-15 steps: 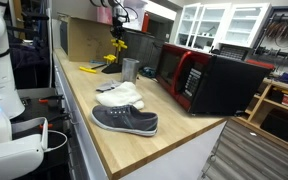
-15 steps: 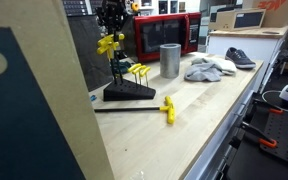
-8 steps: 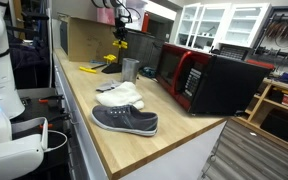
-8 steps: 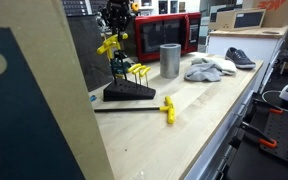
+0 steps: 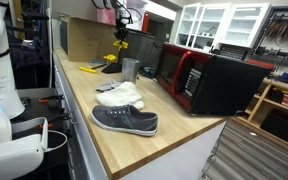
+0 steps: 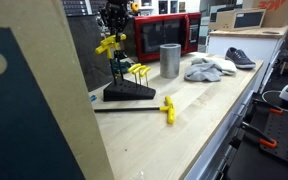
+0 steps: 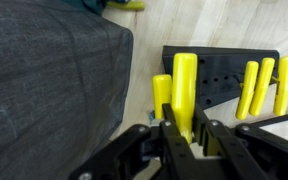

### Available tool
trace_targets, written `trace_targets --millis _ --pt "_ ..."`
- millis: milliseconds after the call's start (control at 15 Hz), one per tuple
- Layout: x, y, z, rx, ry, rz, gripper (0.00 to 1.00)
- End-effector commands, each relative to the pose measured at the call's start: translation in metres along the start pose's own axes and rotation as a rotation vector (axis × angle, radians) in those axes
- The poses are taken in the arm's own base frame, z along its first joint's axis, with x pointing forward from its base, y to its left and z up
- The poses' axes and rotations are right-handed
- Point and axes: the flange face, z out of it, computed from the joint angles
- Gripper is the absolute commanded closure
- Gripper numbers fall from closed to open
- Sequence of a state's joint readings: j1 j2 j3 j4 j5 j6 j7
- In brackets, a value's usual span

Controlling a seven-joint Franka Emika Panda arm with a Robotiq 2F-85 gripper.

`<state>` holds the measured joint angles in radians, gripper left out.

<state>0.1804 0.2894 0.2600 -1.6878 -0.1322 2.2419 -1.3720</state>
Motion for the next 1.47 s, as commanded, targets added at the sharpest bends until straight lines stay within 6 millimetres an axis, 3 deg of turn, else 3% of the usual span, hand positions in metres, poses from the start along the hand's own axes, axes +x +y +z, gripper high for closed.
trace_targets --millis 0,1133,1400 --pt "0.002 0.007 -0.010 -0.021 0.034 -0.017 0.94" --pt "0.004 0.002 0.008 0.025 0.044 -0.001 0.94" --pt "0.015 -0.003 0.013 0.014 0.032 -0.026 0.94"
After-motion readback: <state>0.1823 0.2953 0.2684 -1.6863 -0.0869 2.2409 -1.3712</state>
